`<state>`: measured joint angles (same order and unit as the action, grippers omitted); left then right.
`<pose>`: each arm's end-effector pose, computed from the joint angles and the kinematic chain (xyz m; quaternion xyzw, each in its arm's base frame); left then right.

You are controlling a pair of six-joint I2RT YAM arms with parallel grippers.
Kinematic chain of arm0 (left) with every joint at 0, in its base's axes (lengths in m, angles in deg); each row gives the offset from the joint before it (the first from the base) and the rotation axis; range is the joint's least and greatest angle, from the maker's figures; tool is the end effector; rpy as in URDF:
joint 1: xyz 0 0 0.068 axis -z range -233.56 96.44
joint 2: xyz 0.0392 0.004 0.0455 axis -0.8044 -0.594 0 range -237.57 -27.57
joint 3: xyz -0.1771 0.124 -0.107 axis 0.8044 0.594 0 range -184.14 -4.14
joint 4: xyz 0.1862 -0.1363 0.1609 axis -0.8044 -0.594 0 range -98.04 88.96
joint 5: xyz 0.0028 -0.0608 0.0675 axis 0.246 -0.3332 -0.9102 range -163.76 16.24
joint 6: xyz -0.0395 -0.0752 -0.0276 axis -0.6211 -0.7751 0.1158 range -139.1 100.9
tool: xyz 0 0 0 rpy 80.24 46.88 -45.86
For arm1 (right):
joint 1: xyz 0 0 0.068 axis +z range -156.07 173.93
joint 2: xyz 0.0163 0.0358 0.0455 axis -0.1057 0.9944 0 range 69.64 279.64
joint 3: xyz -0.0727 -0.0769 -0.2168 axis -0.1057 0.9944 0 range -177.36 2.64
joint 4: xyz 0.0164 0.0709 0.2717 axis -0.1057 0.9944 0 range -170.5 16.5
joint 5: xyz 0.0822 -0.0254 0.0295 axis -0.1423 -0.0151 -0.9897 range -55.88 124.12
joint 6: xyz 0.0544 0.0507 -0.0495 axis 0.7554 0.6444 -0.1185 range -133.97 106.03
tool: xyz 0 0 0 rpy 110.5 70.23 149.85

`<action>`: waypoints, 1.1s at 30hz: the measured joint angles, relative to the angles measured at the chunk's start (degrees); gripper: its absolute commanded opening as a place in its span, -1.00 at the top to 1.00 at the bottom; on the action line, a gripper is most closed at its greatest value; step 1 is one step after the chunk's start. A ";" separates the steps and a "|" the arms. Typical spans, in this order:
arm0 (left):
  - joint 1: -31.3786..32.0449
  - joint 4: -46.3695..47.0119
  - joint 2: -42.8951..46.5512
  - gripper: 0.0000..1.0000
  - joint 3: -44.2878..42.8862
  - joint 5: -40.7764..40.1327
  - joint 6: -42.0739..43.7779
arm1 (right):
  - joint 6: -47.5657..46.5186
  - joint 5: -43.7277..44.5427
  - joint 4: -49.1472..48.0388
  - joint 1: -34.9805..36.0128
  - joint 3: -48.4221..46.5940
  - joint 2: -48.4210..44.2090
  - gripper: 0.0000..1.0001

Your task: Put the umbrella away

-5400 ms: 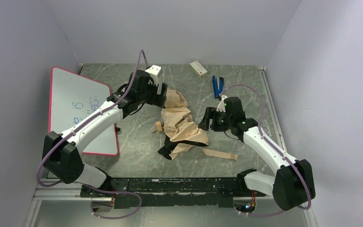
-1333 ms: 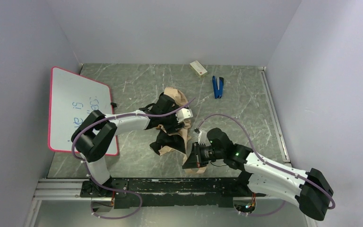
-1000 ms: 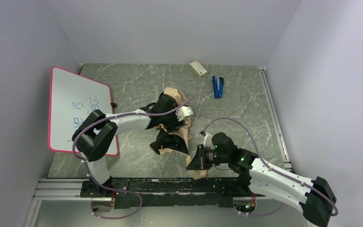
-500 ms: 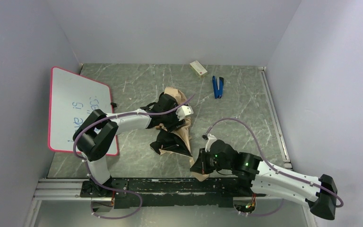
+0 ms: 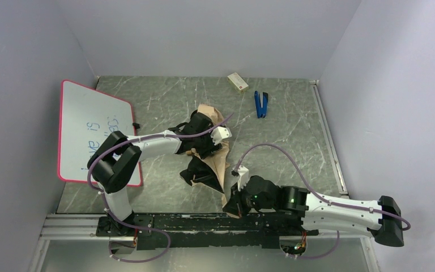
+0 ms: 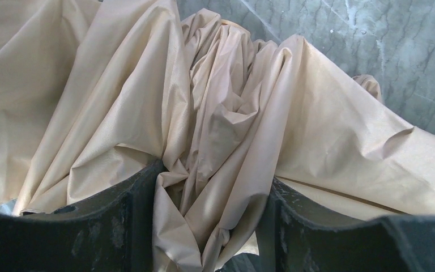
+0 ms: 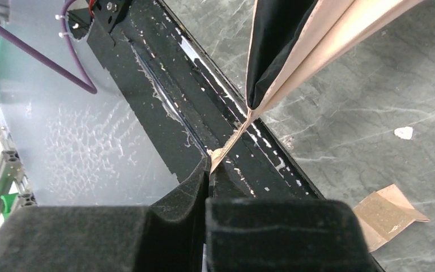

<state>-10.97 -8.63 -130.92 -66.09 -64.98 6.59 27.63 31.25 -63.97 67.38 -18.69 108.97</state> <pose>0.2959 -0.2884 0.0923 0.5463 0.7579 -0.1222 0.3349 0.0644 0.2304 0.1479 -0.2540 0.8477 0.4043 0.2311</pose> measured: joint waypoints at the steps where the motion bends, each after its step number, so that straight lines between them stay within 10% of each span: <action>1: 0.00 -0.09 0.00 -0.19 -0.02 0.00 0.00 | -0.92 -0.04 0.00 0.07 0.00 -0.09 1.00; 33: 0.00 -3.19 0.00 -0.19 -1.25 1.11 0.04 | -2.49 -4.24 4.94 0.13 -3.58 0.13 1.00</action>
<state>-10.97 -11.82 -130.92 -67.34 -63.87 6.63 25.14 27.01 -59.03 67.51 -22.27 109.10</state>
